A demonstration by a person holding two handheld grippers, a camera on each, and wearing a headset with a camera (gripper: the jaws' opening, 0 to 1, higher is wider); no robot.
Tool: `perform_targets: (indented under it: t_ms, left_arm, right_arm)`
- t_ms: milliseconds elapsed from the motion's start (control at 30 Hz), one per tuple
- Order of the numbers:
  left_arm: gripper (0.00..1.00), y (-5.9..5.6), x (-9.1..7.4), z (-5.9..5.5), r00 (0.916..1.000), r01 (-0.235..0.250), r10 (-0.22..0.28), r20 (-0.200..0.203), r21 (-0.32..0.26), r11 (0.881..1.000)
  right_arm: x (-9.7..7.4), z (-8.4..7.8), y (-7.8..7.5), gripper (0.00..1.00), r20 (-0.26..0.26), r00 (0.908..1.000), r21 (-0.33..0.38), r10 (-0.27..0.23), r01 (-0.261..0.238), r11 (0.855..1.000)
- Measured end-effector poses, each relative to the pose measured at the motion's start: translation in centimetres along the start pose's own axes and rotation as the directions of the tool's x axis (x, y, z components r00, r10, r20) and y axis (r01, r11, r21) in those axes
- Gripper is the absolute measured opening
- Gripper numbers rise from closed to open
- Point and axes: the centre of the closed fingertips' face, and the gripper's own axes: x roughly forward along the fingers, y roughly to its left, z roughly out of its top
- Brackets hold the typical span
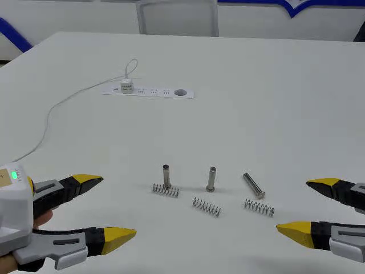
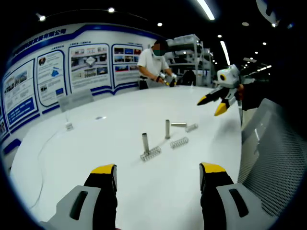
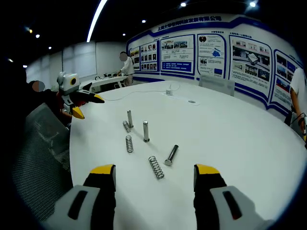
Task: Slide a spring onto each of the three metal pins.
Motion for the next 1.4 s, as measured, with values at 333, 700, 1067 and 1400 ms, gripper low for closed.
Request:
perform_targets:
  t_ms: [333, 700, 1067, 1400]
  left_arm:
    - [0.71, 0.0, 0.0, 0.0, 1.0, 0.0, 0.0, 0.003, -0.005, 1.0]
    - [0.71, -0.1, 0.2, -0.3, 0.9999, 0.01, -0.01, 0.011, -0.014, 1.0]
    - [0.71, -0.2, 0.5, -0.6, 0.9997, 0.022, -0.021, 0.015, -0.02, 1.0]
    - [0.71, -0.2, 0.5, -0.9, 0.9997, 0.021, -0.021, 0.014, -0.026, 0.999]
  right_arm:
    - [0.0, 0.0, -0.4, 0.61, -0.016, 0.9997, 0.028, -0.017, 0.018, 0.999]
    - [0.6, 1.0, -1.2, 0.55, -0.039, 0.9982, 0.043, -0.044, 0.046, 0.998]
    - [2.6, 1.6, -2.3, 0.39, -0.13, 0.9881, 0.019, -0.081, 0.085, 0.996]
    - [5.6, 1.9, -3.3, 0.28, -0.213, 0.9724, 0.016, -0.095, 0.1, 0.995]
